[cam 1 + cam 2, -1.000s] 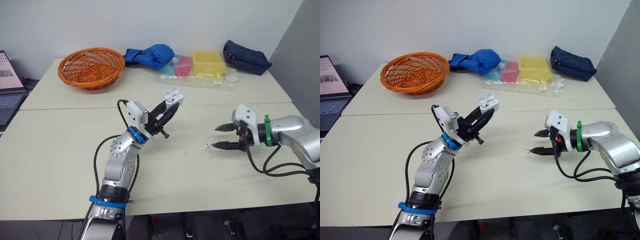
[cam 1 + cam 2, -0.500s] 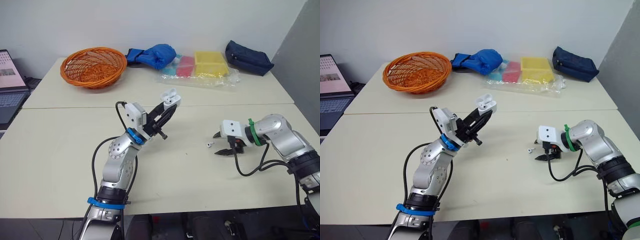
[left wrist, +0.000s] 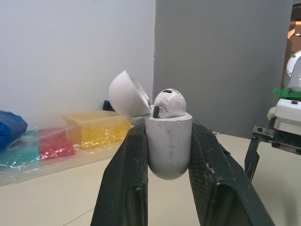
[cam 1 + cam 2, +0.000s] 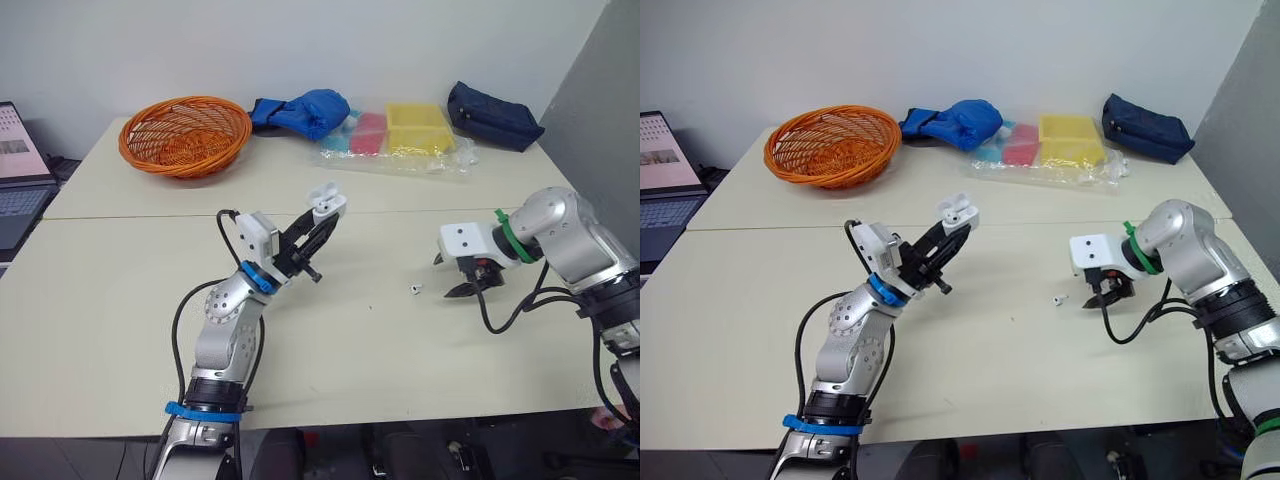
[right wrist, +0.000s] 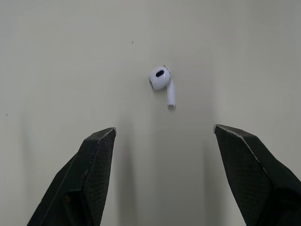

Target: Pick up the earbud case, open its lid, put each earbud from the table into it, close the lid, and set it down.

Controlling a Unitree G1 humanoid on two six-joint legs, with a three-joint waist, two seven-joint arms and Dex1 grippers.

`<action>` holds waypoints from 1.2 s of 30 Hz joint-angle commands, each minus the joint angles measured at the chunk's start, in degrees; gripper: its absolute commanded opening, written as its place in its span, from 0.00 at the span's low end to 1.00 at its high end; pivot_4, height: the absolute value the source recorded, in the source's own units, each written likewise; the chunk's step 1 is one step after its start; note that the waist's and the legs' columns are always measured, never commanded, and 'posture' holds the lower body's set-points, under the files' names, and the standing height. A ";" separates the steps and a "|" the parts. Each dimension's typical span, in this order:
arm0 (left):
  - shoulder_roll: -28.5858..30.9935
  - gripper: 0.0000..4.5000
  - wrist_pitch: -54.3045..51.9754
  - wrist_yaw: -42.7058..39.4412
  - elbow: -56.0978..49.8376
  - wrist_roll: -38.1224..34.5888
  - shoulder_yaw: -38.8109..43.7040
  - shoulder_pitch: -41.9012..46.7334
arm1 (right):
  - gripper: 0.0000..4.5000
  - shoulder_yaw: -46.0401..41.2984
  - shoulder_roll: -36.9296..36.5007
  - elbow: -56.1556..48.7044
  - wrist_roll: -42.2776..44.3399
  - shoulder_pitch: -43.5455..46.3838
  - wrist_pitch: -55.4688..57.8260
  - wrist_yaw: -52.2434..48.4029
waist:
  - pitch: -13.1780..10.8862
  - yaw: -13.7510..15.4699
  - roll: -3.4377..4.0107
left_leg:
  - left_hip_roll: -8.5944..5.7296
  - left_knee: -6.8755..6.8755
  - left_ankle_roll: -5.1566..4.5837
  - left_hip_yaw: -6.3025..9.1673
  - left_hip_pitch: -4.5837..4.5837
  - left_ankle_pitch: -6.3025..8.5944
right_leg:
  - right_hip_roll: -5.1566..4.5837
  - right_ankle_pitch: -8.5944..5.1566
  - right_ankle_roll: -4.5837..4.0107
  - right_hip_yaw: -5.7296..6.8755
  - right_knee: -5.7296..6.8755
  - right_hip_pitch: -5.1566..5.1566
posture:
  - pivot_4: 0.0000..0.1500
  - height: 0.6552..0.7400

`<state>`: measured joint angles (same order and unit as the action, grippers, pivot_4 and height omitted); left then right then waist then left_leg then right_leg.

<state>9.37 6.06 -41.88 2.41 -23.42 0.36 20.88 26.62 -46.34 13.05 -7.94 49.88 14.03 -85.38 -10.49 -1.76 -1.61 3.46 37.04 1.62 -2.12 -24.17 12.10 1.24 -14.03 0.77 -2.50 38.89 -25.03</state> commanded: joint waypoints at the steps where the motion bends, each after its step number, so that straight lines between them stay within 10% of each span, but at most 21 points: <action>1: -0.66 0.17 1.69 0.34 -2.16 0.17 -0.36 -0.19 | 0.77 0.28 0.69 -0.81 -1.36 0.67 -1.15 0.29 | 0.00 0.07 0.00 | 0.00 0.01 0.00 0.00 0.00 0.00 | 0.00 0.00 0.00 0.00 0.00 0.00 | 1.00 1.00; 36: -0.24 0.17 0.81 0.09 -3.05 0.05 -0.51 0.34 | 0.77 -5.43 8.78 22.98 1.85 -1.31 -17.01 4.26 | 0.00 0.03 -0.01 | -0.02 -0.02 0.00 -0.06 0.85 0.00 | -0.03 0.02 -0.05 -0.02 -0.05 0.90 | 1.00 1.00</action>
<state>8.88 6.33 -41.80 1.05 -23.07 -0.32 20.20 21.95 -37.53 35.26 -5.48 47.50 -2.29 -81.62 -10.49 -1.73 -1.62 3.44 37.02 1.62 -2.17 -23.30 12.10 1.20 -14.01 0.72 -2.52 38.86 -24.13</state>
